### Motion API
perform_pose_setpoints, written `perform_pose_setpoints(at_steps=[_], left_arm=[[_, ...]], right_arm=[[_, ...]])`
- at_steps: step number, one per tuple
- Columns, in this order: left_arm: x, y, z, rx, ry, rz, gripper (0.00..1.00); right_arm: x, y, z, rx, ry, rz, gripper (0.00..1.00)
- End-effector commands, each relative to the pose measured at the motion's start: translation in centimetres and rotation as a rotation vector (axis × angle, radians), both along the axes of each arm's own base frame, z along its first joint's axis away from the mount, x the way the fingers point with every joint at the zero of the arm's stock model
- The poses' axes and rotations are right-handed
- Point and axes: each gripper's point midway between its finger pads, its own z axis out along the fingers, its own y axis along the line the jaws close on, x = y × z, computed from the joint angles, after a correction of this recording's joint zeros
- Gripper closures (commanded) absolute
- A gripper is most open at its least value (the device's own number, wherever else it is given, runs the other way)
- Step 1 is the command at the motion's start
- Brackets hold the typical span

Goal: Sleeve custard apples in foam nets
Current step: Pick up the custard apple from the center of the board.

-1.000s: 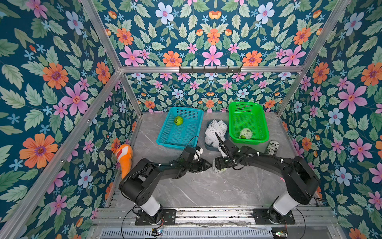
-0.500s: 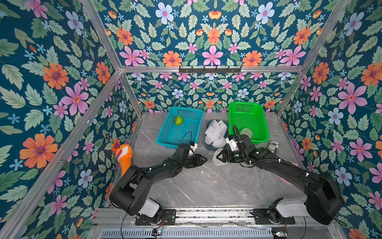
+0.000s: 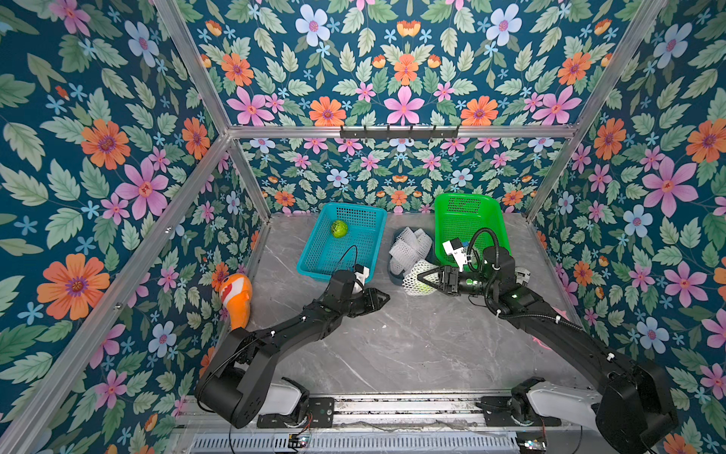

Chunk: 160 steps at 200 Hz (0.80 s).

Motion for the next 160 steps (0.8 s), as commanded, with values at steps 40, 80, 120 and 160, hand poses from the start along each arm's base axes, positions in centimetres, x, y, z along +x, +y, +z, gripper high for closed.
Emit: perform_pose_setpoints(at_steps=[40,80,120,160], left_arm=[[-0.1,0.1,0.2,-0.004,-0.004,0.0,0.62],[-0.3,0.2,0.1,-0.012,-0.005,0.002,0.62],[-0.4,0.3,0.1,-0.019,-0.006,0.005,0.62],[-0.5,0.4,0.4,-0.025,-0.01,0.011,0.62]], right_arm=[[-4.4,1.0,5.8,0.244,-0.092,0.325,0.21],[-6.1,1.0,6.8,0.301,-0.117,0.481,0.2],[-6.0,1.6,6.0,0.276,-0.097,0.527,0.2],[-4.1,1.6,5.0,0.264,-0.057,0.458,0.23]])
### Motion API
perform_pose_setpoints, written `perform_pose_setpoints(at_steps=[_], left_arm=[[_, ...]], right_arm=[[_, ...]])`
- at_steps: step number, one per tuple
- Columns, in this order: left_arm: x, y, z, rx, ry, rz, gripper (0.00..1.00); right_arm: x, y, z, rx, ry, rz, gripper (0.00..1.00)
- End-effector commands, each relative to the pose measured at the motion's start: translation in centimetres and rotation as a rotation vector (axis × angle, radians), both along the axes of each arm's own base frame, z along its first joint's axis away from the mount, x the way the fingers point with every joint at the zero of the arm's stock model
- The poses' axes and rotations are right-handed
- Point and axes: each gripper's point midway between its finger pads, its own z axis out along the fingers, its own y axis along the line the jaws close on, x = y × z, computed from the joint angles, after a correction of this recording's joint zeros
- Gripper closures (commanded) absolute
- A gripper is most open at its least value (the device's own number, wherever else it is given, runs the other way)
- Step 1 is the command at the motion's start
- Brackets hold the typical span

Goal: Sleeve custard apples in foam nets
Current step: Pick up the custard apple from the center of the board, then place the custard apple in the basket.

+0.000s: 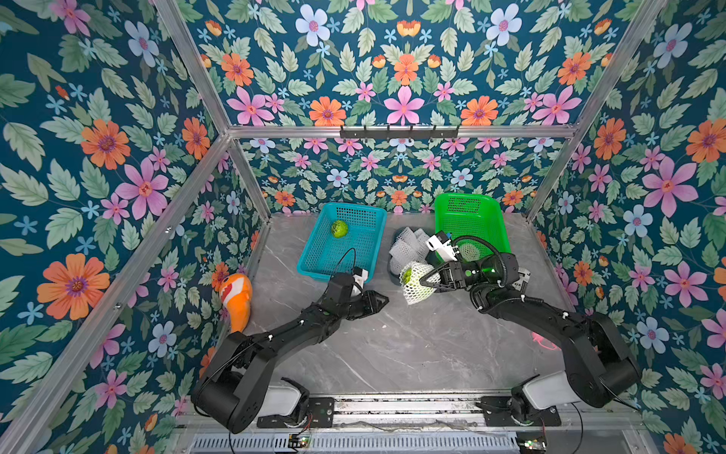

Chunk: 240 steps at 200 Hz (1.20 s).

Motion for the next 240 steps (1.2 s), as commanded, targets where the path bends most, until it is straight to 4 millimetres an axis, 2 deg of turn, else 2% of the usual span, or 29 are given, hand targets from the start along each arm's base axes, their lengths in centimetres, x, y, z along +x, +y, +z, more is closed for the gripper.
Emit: perform_pose_setpoints(at_steps=[1,28,51,78,116,169,206,240], left_arm=[[0.2,-0.1,0.7,-0.017,-0.02,0.002,0.62],[0.1,-0.1,1.5,-0.034,-0.037,0.003,0.62],[0.1,-0.1,2.4,-0.049,-0.054,0.006,0.62],[0.1,-0.2,3.2,-0.063,-0.066,0.004,0.61],[0.3,-0.6,5.3,-0.099,-0.11,-0.008,0.61],[0.9,-1.1,9.5,-0.136,-0.199,-0.01,0.58],[1.4,-1.3,10.8,-0.134,-0.229,-0.013,0.56],[1.6,-1.1,11.7,-0.136,-0.257,0.003,0.54]], right_arm=[[0.5,-0.3,-0.2,-0.006,-0.019,-0.027,0.23],[2.2,-0.6,-2.4,-0.113,0.021,-0.138,0.22],[4.0,-1.7,-3.9,-0.251,0.001,-0.308,0.21],[6.7,-4.5,-5.6,-0.419,-0.005,-0.535,0.21],[9.6,-8.8,-6.6,-0.613,-0.033,-0.79,0.22],[13.8,-12.6,-7.4,-0.859,-0.078,-0.981,0.22],[17.9,-16.5,-8.5,-1.066,-0.059,-1.146,0.22],[22.5,-19.9,-9.4,-1.128,-0.002,-1.257,0.22]])
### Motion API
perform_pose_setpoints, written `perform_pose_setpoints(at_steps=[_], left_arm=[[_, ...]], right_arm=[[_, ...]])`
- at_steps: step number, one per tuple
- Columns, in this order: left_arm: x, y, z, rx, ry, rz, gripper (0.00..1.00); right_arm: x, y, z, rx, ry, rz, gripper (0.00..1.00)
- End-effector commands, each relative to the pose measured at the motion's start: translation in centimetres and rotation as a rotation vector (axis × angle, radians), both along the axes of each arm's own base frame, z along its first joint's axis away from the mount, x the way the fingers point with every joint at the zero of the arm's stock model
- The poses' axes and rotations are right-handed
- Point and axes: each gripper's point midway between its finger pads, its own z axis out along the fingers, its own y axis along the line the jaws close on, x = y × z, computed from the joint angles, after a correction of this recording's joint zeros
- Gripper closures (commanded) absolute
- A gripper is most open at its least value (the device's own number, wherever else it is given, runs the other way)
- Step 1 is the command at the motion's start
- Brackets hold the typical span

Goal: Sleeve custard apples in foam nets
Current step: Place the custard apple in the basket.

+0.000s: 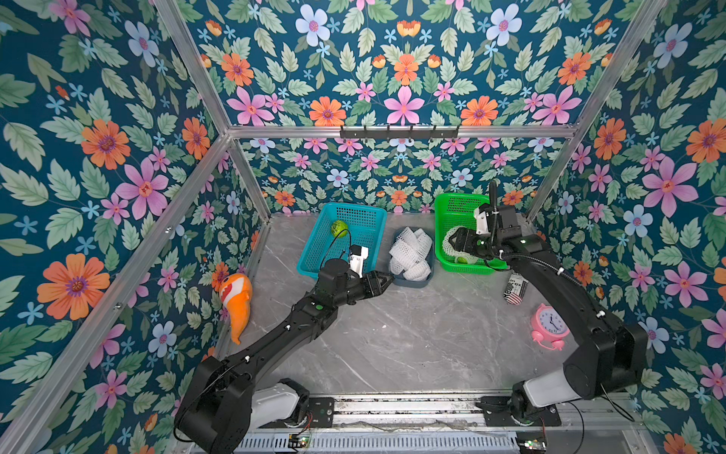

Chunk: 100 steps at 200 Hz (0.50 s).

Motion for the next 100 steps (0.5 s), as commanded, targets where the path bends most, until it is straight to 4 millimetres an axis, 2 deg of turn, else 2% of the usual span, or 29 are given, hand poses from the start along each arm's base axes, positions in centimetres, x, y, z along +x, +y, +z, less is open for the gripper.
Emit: perform_pose_setpoints(at_steps=[1,9,11,16,45,74,100], left_arm=[[0.2,0.3,0.5,0.011,-0.03,0.015,0.54],[0.2,0.4,0.7,0.008,-0.033,0.018,0.54],[0.2,0.4,0.8,0.008,-0.035,0.019,0.54],[0.2,0.4,0.8,0.006,-0.036,0.022,0.54],[0.0,0.7,1.0,0.003,-0.038,0.03,0.54],[-0.2,1.3,0.9,0.009,-0.038,0.056,0.54],[-0.4,1.7,0.7,0.023,-0.034,0.071,0.54]], right_arm=[[2.4,-3.5,-1.1,-0.095,0.027,-0.126,0.22],[3.3,-4.1,-1.0,-0.104,0.024,-0.146,0.22],[3.9,-4.3,-2.2,-0.115,0.051,-0.151,0.22],[4.7,-4.7,-2.9,-0.124,0.071,-0.167,0.22],[8.8,-6.5,-5.2,-0.163,0.107,-0.234,0.22],[11.9,-7.6,-8.1,-0.203,0.192,-0.275,0.22],[13.9,-8.0,-10.1,-0.23,0.221,-0.283,0.22]])
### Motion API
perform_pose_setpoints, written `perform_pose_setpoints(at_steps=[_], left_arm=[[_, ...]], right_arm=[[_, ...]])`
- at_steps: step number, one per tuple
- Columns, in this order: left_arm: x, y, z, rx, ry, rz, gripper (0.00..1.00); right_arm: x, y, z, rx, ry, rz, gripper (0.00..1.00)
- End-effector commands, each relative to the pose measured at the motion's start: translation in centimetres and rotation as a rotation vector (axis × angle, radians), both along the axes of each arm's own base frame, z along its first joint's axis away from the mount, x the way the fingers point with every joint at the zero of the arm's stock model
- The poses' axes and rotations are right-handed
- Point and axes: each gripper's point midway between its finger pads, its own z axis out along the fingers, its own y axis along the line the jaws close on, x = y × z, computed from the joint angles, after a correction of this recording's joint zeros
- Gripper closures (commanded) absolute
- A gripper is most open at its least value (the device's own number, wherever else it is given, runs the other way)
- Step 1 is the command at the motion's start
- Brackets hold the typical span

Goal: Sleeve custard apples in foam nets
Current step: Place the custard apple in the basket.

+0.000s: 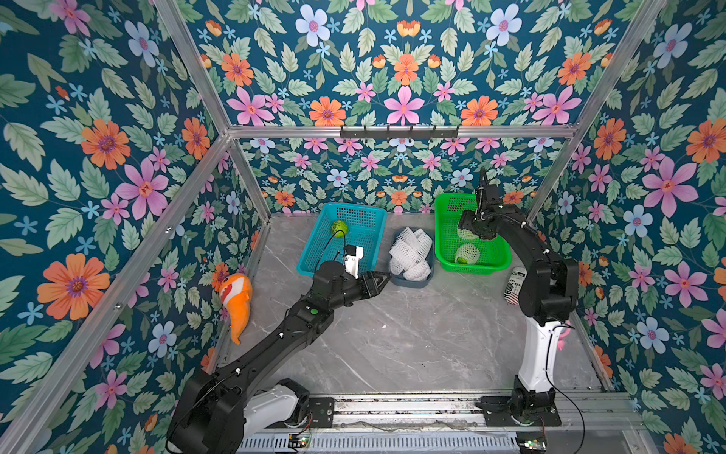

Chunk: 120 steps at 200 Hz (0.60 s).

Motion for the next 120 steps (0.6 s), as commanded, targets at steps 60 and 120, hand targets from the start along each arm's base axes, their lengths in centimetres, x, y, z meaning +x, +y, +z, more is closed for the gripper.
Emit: perform_pose_setpoints(at_steps=[60,120], left_arm=[[0.1,1.0,-1.0,0.034,0.012,0.049,0.54],[0.2,1.2,-1.8,0.045,0.031,0.062,0.54]], right_arm=[[2.8,-1.5,-5.2,-0.049,0.128,-0.033,0.21],[3.5,-1.3,-8.6,-0.055,0.186,-0.009,0.2]])
